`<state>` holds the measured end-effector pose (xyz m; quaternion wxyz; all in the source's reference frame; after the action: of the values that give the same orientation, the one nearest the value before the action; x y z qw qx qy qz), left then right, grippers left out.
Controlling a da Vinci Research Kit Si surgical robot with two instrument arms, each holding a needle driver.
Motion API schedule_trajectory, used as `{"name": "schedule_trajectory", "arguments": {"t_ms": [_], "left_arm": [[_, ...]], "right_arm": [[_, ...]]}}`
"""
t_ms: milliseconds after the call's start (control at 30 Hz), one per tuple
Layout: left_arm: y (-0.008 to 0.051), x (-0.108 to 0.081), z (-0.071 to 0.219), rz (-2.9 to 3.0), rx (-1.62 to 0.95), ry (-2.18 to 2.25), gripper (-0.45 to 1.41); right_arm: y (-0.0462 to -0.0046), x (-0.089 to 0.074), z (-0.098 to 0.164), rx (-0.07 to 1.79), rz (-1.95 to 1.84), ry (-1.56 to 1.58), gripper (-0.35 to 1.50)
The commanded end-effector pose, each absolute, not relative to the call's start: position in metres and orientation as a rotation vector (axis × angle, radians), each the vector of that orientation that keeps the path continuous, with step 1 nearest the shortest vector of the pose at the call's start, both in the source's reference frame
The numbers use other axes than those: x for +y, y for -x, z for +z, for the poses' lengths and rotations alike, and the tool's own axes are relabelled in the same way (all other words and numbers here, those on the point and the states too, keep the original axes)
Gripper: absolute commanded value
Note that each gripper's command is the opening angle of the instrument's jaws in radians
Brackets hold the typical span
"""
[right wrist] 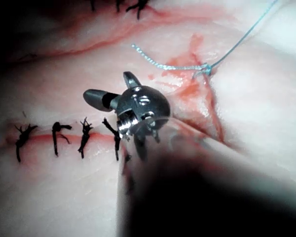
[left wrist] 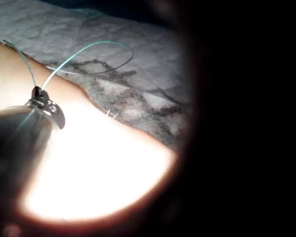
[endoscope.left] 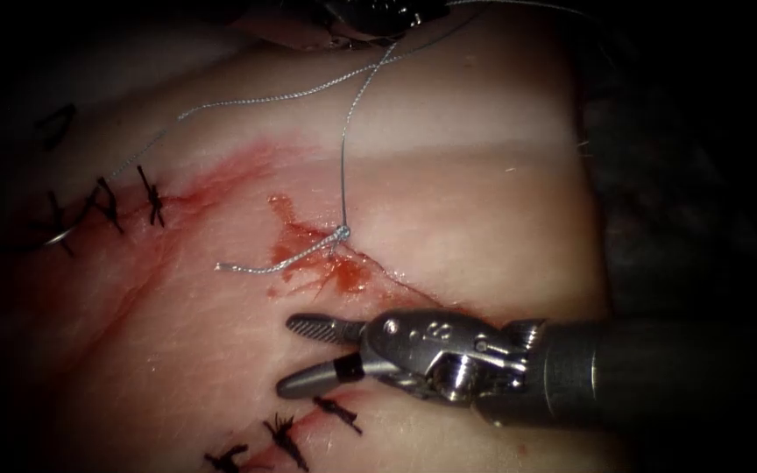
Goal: Wound Closure
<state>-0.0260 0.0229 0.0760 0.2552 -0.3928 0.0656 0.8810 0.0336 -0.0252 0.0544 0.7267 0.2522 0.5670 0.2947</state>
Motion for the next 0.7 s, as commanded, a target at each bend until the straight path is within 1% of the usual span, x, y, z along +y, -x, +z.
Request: {"name": "schedule_trajectory", "arguments": {"t_ms": [33,167,267,367,433,567,700], "left_arm": [[0.0260,0.023,0.075,2.354,0.165,1.080,-0.45],[0.0241,0.022,0.071,2.137,0.058,1.145,-0.45],[0.0238,0.022,0.070,1.964,-0.013,1.206,-0.45],[0.0241,0.021,0.068,1.810,-0.131,1.277,-0.45],[0.0245,0.021,0.067,1.755,-0.177,1.307,-0.45],[0.0248,0.021,0.065,1.691,-0.240,1.363,-0.45],[0.0250,0.021,0.065,1.676,-0.276,1.377,-0.45]], "right_arm": [[-0.0332,-0.024,0.054,1.264,0.679,-0.551,1.28],[-0.0313,-0.023,0.053,1.258,0.814,-0.539,1.20],[-0.0306,-0.022,0.054,1.248,0.944,-0.518,1.20],[-0.0300,-0.020,0.057,1.159,1.070,-0.458,1.15],[-0.0297,-0.020,0.059,1.139,1.127,-0.444,1.13],[-0.0293,-0.020,0.063,1.123,1.170,-0.454,1.13],[-0.0296,-0.019,0.065,1.123,1.197,-0.454,1.18]]}}
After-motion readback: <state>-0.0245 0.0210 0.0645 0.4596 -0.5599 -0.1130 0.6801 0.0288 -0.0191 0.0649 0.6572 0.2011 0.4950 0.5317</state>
